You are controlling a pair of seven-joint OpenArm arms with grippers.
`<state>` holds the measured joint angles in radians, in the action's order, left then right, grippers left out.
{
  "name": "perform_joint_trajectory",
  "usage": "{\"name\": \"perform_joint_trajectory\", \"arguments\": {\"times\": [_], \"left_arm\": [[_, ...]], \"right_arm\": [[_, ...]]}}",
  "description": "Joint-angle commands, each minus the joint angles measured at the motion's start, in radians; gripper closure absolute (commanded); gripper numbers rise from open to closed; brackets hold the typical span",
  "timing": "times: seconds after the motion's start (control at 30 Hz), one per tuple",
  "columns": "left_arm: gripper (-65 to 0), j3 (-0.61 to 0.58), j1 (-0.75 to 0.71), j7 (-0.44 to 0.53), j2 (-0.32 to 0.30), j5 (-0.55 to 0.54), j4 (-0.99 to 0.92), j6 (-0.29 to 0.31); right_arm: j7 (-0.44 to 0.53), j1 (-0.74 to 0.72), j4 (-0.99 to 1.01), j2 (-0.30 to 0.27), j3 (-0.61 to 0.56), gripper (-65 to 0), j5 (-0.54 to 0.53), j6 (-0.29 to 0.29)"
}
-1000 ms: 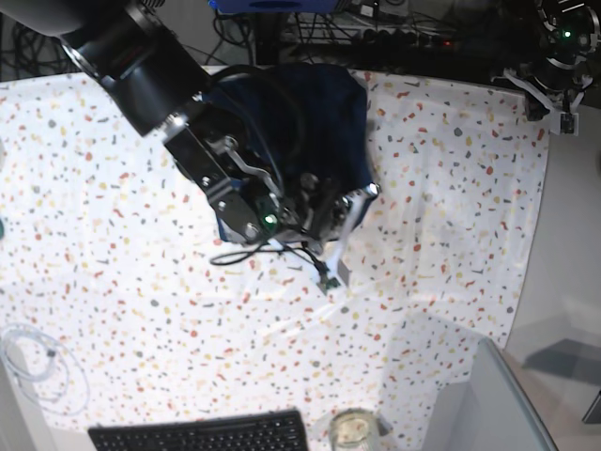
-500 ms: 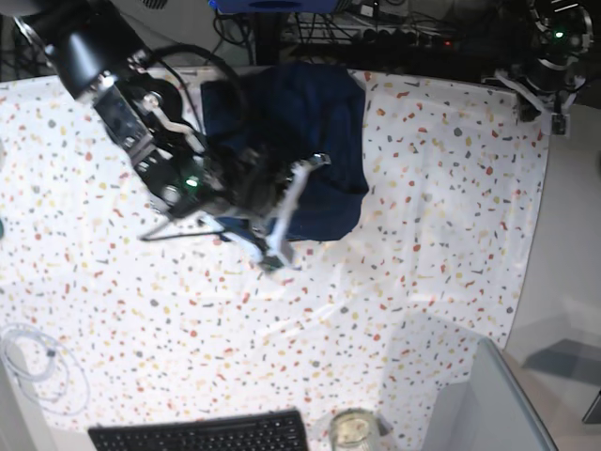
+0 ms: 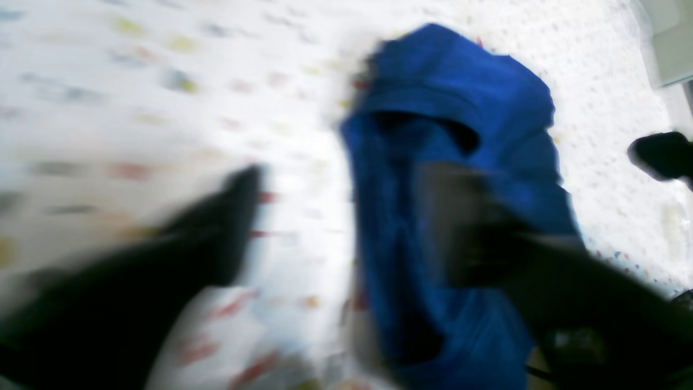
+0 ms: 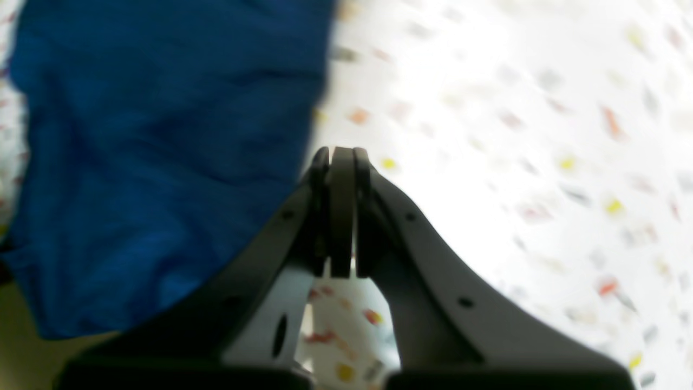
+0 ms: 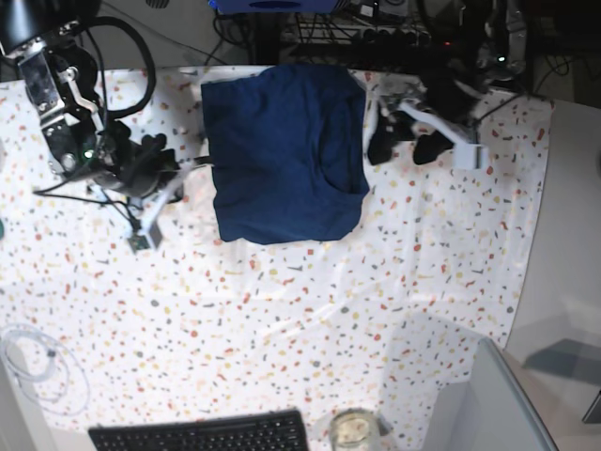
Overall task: Layout the t-shirt on the table in an organized manner, then fold the t-shirt properly
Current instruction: 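Grasp the shirt's edge with the left gripper and drag it toward the right gripper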
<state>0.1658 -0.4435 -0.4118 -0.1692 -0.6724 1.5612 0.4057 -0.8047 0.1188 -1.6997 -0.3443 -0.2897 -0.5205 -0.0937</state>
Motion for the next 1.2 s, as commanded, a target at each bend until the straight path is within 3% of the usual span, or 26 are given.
{"name": "perform_joint_trajectory", "arguments": {"times": [0.0,0.27,0.6,0.63,0.73,0.83,0.87,0.93,1.0,1.17], "left_arm": [[-65.0,-0.022,0.021,0.02,-0.008,-0.011,-0.009,0.008],[-65.0,-0.211,0.197,0.023,-0.002,-0.017,-0.224,0.009],[-65.0,-0.329,0.294,0.023,0.047,-0.017,-0.433,0.009],[-60.6,-0.338,0.302,0.02,0.047,-0.017,-0.433,0.009],[-35.9,-0.346,0.309,0.02,0.044,-0.017,-0.431,0.009],[-6.7,-0.348,0.335,0.018,0.038,-0.017,-0.434,0.009],[0.0,-0.349,0.341,0.017,0.035,-0.017,-0.437,0.009],[0.0,-0.358,0.374,-0.014,0.015,-0.014,-0.437,0.009],[0.0,-0.397,0.441,-0.105,-0.006,-0.011,-0.437,0.009],[0.0,-0.605,0.654,-0.184,-0.091,-0.011,-0.437,0.009]], "right_arm": [[0.017,-0.006,-0.015,-0.008,0.024,0.0,-0.007,0.007],[0.017,0.042,-0.012,-0.008,0.159,0.0,-0.007,0.159],[0.017,0.072,-0.007,-0.008,0.324,0.0,-0.005,0.174],[0.017,0.074,0.002,-0.008,0.344,0.0,-0.005,0.174],[0.017,0.077,0.039,-0.008,0.41,0.0,-0.005,0.177],[0.017,0.077,0.071,-0.008,0.464,0.0,-0.005,0.24],[0.017,0.077,0.082,-0.008,0.479,0.0,-0.005,0.263],[0.017,0.077,0.108,-0.005,0.513,0.0,-0.005,0.309],[0.017,0.077,0.132,-0.002,0.544,0.0,-0.005,0.338],[0.017,0.078,0.171,0.0,0.585,0.0,-0.005,0.354]]}}
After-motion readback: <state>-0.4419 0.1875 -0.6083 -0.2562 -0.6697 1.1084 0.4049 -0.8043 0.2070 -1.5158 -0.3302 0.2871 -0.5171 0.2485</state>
